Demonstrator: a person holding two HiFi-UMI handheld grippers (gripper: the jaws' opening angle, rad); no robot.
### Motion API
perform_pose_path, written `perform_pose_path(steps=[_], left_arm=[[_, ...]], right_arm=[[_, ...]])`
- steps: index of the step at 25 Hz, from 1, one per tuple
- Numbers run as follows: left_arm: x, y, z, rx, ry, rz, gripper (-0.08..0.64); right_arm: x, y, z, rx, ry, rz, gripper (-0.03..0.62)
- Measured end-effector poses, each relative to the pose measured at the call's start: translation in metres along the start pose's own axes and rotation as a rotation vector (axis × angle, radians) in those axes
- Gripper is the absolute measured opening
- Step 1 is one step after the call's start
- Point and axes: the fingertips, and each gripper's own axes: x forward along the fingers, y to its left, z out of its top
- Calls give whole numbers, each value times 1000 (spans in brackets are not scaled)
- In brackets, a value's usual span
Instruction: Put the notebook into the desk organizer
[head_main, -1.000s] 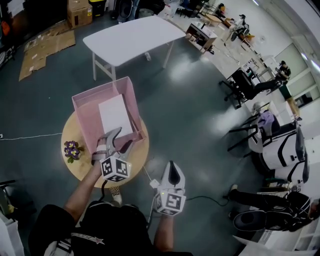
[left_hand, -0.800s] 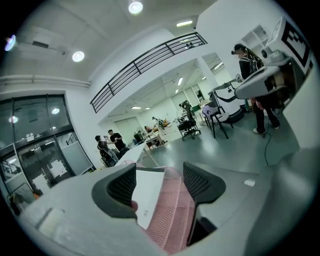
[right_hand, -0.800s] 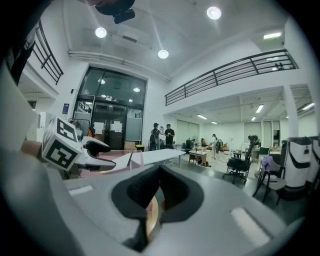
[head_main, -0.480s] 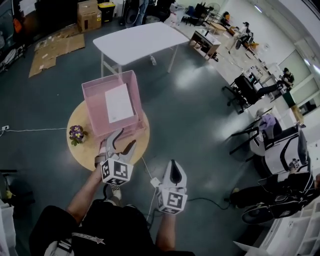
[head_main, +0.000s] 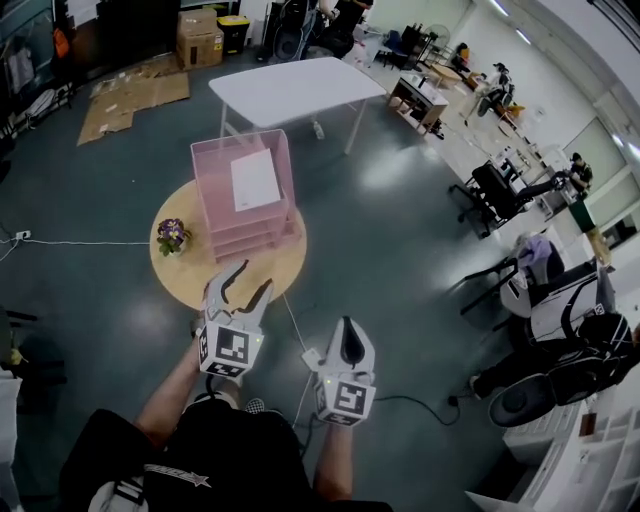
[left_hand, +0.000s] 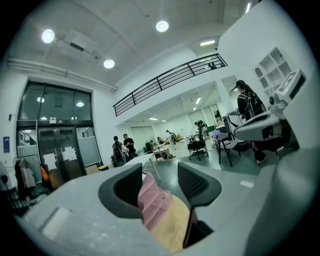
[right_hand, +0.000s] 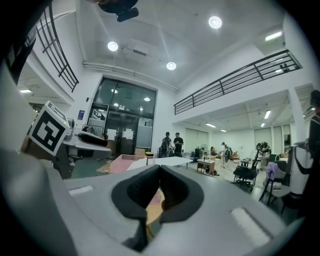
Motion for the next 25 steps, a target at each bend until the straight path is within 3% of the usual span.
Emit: perform_pose_path(steps=[16, 25], left_arm=[[-114, -51, -19, -169, -6, 38, 139], [-134, -41, -34, -176, 15, 91, 47]], right_arm=[[-75, 25, -7, -1, -16, 66, 6], [-82, 37, -19, -8, 9, 99, 6]])
